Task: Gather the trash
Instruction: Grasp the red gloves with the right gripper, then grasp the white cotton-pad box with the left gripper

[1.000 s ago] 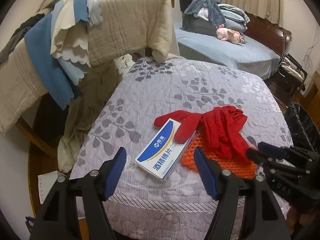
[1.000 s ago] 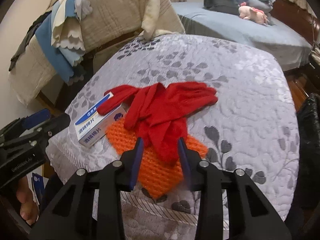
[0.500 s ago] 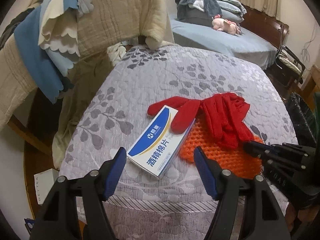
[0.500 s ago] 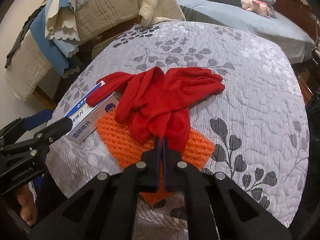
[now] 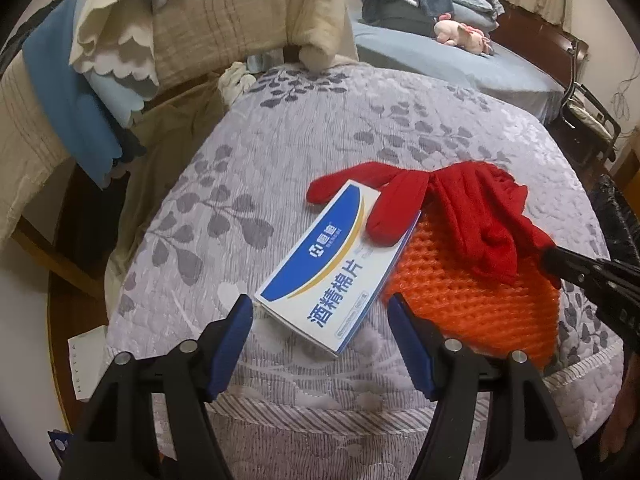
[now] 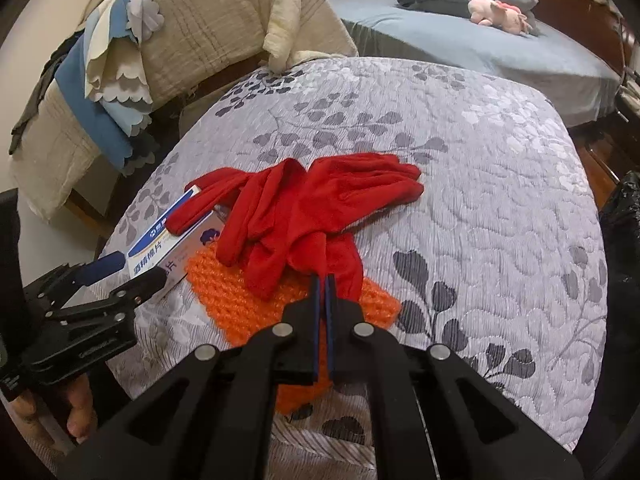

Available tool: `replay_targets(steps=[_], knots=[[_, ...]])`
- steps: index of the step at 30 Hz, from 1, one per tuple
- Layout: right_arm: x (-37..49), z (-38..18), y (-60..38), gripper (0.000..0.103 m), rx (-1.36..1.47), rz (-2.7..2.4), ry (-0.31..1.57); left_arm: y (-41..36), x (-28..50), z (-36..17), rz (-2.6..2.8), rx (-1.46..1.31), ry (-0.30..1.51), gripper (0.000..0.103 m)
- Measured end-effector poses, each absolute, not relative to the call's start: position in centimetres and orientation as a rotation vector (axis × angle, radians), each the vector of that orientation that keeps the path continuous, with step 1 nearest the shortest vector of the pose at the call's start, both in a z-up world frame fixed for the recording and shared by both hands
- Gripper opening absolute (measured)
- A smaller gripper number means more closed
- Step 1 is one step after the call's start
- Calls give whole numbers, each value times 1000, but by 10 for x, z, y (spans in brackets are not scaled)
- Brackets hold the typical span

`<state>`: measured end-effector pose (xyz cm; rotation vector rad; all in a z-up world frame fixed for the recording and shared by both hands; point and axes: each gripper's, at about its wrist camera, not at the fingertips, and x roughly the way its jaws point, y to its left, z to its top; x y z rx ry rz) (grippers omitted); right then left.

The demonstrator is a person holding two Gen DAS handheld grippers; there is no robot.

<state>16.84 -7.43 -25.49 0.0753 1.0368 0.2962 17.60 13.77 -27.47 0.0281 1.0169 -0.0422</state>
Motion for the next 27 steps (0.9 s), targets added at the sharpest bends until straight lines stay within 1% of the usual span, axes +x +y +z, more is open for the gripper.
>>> replay_targets(steps=[7, 8, 9, 10, 11, 12, 13, 14, 15, 16, 17, 19, 20, 27], knots=[[166, -254, -73, 2, 78, 296, 1035, 140, 181, -279, -49, -2, 1032, 67], [165, -253, -73, 2, 76, 296, 1032, 140, 181, -278, -52, -3, 1035, 61], [165, -252, -73, 2, 76, 296, 1031, 140, 181, -278, -54, -1, 1038, 59], [165, -251, -74, 2, 77, 295, 1029, 140, 181, -278, -56, -2, 1039, 54], [165, -251, -74, 2, 80, 294, 1027, 139, 180, -278, -61, -5, 1047, 35], [165, -250, -75, 2, 82, 293, 1026, 138, 180, -279, -72, -9, 1061, 26], [165, -250, -76, 2, 84, 292, 1025, 135, 178, -279, -74, -8, 1064, 24], [165, -249, -76, 2, 86, 293, 1025, 132, 175, -279, -73, 1, 1063, 24], [164, -249, -76, 2, 86, 294, 1025, 130, 174, -280, -75, 8, 1064, 25], [164, -249, -77, 2, 86, 294, 1024, 128, 172, -280, -73, 17, 1063, 31], [164, -249, -77, 2, 86, 295, 1025, 127, 171, -280, -64, 25, 1062, 51], [163, -249, -78, 2, 87, 294, 1024, 129, 167, -275, -37, 24, 1024, 80], [163, -248, -78, 2, 86, 293, 1024, 130, 166, -272, -33, 21, 1012, 83], [162, -250, -83, 2, 96, 271, 1018, 137, 178, -271, -39, 46, 1005, 83]])
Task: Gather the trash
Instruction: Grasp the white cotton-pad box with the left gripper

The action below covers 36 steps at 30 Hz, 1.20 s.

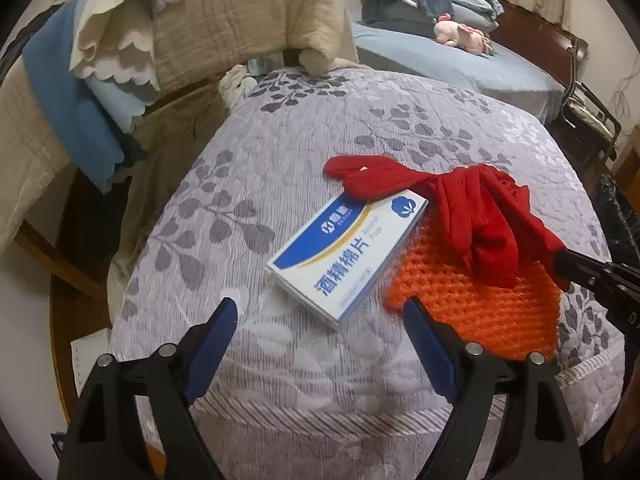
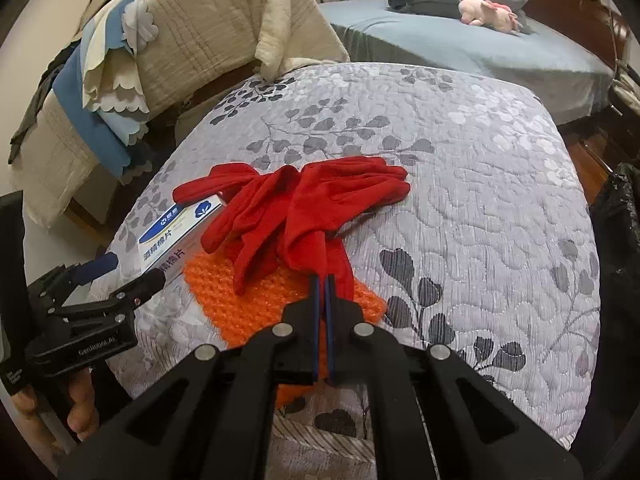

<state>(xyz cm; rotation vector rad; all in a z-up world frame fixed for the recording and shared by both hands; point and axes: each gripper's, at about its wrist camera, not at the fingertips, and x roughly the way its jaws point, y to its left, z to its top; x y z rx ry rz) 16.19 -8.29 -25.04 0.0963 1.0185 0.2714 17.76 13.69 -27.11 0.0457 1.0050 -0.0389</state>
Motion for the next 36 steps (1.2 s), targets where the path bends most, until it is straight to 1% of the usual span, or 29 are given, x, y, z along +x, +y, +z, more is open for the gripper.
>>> replay_targets(steps=[9, 12, 13, 14, 15, 17, 20, 22, 24, 25, 27, 28, 29, 36], knots=[[169, -259, -87, 2, 78, 257, 1037, 132, 192, -291, -52, 102, 1023, 83], [172, -259, -79, 2, 71, 289, 1042, 133, 194, -293, -62, 92, 1023, 81], [173, -258, -76, 2, 73, 301, 1043, 133, 195, -293, -68, 87, 1025, 77], [174, -255, -72, 2, 70, 312, 1038, 132, 195, -293, -80, 81, 1031, 68], [175, -253, -66, 2, 66, 329, 1033, 132, 195, -294, -89, 79, 1035, 64], [177, -248, -56, 2, 65, 356, 1028, 129, 195, -294, -102, 83, 1041, 51], [182, -243, -40, 2, 47, 385, 1015, 125, 192, -293, -129, 74, 1050, 42], [187, -242, -34, 2, 40, 392, 1011, 120, 188, -292, -142, 75, 1050, 42], [192, -240, -30, 2, 39, 397, 1008, 117, 184, -289, -152, 71, 1048, 42], [193, -239, -30, 2, 38, 398, 1007, 116, 182, -288, -151, 72, 1046, 45], [196, -237, -29, 2, 36, 400, 1005, 117, 180, -287, -139, 72, 1041, 60], [196, -238, -29, 2, 34, 401, 1005, 119, 180, -286, -128, 73, 1034, 75], [196, -238, -29, 2, 31, 401, 1006, 121, 180, -285, -109, 76, 1019, 81], [194, -244, -32, 2, 32, 393, 1020, 129, 195, -284, -113, 86, 1012, 81]])
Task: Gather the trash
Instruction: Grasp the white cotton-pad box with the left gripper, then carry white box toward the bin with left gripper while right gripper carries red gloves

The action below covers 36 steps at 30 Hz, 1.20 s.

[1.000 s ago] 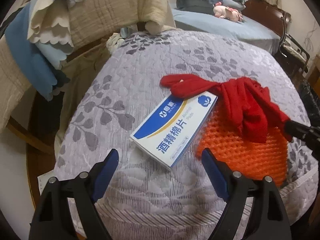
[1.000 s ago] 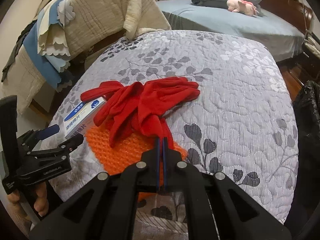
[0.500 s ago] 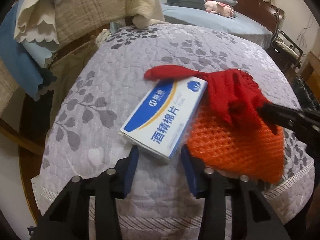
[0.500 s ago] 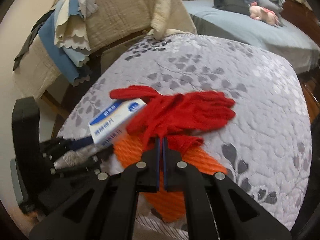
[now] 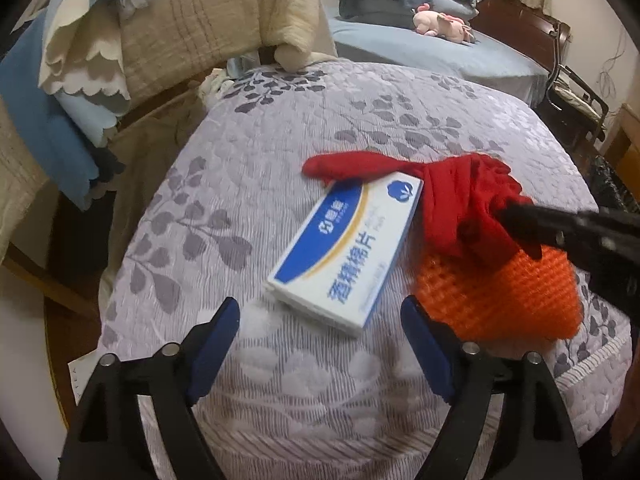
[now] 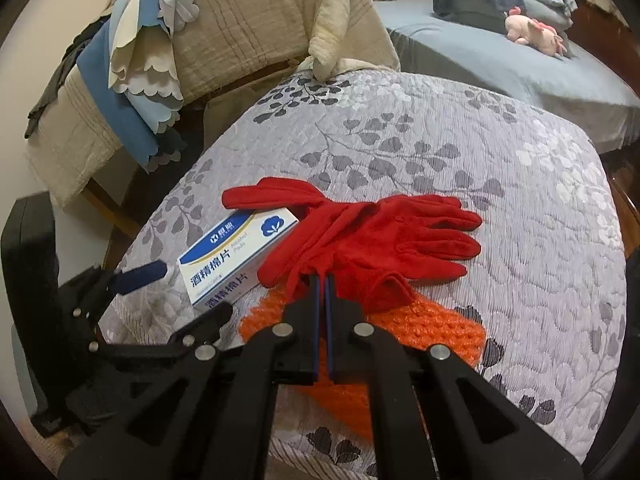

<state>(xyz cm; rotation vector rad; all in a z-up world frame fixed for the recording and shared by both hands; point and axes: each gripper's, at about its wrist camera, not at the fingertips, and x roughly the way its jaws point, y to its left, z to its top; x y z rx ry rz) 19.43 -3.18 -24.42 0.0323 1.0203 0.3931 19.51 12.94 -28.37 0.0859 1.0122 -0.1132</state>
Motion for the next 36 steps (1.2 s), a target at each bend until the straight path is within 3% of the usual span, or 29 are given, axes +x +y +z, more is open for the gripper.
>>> replay_targets(steps=[3, 7, 36], knots=[[194, -246, -31, 2, 35, 392, 1025, 124, 201, -287, -135, 102, 1019, 80], [194, -247, -33, 2, 40, 389, 1028, 119, 202, -291, -163, 99, 1033, 58], [174, -174, -91, 2, 113, 358, 889, 99, 145, -204, -46, 40, 899, 56]])
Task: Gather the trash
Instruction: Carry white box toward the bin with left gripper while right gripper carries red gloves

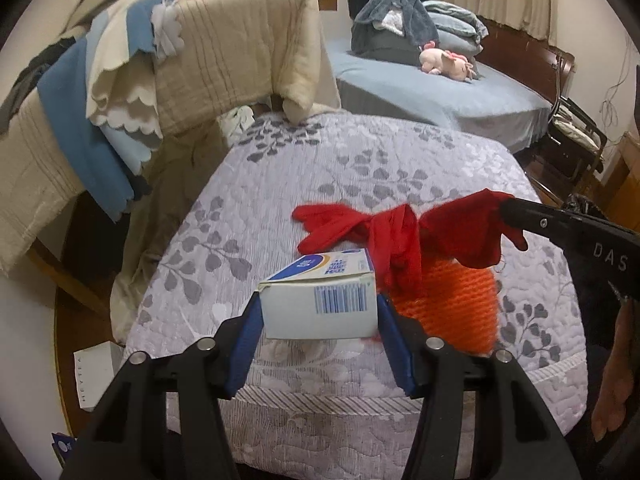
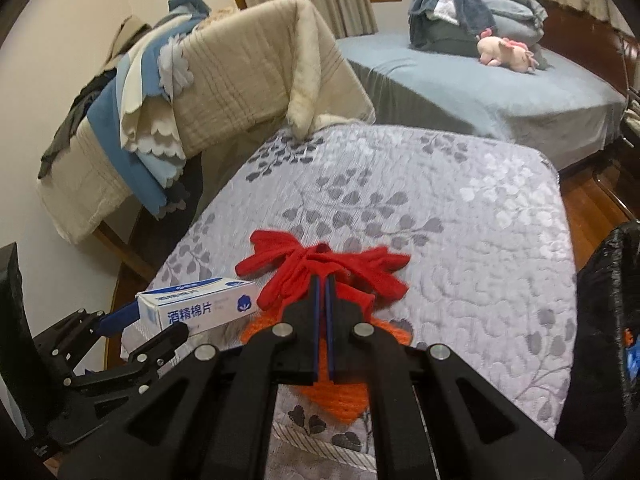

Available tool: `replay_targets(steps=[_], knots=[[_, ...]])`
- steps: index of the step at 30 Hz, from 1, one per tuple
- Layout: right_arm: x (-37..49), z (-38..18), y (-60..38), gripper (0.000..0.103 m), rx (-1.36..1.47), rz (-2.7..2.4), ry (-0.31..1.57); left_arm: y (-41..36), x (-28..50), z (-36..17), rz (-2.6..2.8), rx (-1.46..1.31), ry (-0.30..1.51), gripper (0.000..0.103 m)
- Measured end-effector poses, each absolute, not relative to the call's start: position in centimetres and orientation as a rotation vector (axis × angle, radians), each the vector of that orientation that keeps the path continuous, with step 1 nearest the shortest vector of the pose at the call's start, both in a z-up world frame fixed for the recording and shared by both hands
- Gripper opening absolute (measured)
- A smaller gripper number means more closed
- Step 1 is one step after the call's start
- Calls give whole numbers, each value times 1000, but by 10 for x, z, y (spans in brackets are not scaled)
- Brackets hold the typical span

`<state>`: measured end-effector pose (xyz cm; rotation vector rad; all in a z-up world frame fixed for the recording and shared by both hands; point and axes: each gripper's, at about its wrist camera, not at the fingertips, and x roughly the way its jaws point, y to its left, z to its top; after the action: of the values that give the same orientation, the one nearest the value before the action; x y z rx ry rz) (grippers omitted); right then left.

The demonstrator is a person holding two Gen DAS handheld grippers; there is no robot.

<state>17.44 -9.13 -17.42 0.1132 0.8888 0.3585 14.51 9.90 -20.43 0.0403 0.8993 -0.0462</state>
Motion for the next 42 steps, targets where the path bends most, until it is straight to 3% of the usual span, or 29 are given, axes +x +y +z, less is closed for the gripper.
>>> replay_targets(steps=[42], knots=[[132, -98, -236, 2, 145, 217, 764, -60, 127, -117, -170, 102, 786, 56]])
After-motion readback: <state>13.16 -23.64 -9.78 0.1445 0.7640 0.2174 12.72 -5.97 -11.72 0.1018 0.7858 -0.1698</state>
